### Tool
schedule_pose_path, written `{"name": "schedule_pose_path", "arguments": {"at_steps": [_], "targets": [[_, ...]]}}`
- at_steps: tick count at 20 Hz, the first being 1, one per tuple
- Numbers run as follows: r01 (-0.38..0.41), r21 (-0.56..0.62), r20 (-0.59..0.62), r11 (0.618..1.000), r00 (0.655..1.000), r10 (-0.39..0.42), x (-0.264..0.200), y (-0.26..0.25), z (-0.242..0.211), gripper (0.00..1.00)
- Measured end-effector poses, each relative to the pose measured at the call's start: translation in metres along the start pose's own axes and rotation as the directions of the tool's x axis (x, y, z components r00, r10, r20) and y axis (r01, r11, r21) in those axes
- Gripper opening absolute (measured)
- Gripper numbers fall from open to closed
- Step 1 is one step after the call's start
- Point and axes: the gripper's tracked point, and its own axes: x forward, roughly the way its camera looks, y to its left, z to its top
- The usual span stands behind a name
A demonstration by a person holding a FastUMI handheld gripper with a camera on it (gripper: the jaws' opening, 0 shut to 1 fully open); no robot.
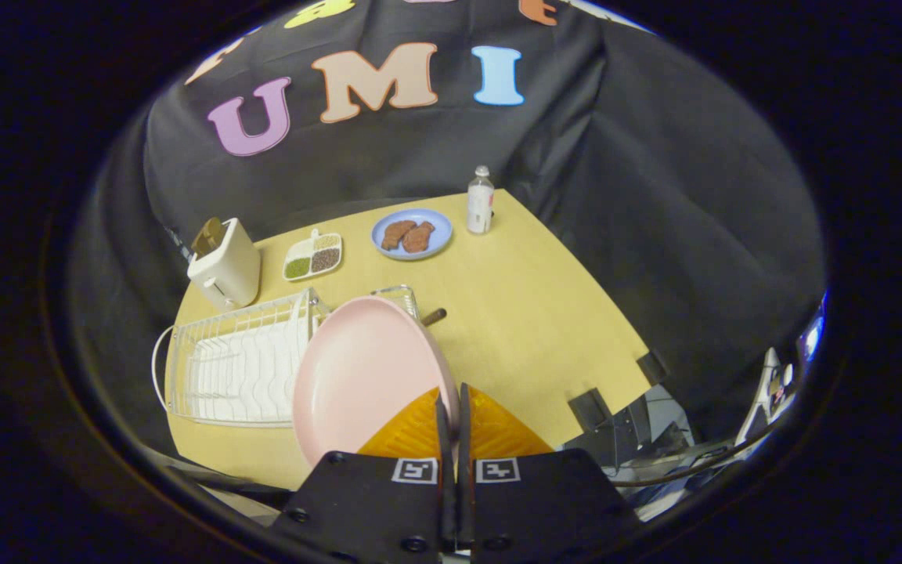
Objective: Take the plate from the dish rack, then take the spoon from the basket and place it into the plate.
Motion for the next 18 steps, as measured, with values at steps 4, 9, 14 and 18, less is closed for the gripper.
{"name": "schedule_pose_path", "arguments": {"at_steps": [4,9,14,18], "targets": [[-0.038,0.063,-0.039,0.997,0.998,0.041,0.025,-0.024,-0.033,0.04],[-0.092,0.130,-0.080,0.987,0.991,0.103,0.070,-0.033,-0.068,0.04],[-0.095,0.161,-0.125,0.982,0.985,0.115,0.120,-0.052,-0.097,0.04],[-0.093,0.170,-0.135,0.981,0.984,0.117,0.139,-0.065,-0.105,0.04]]}}
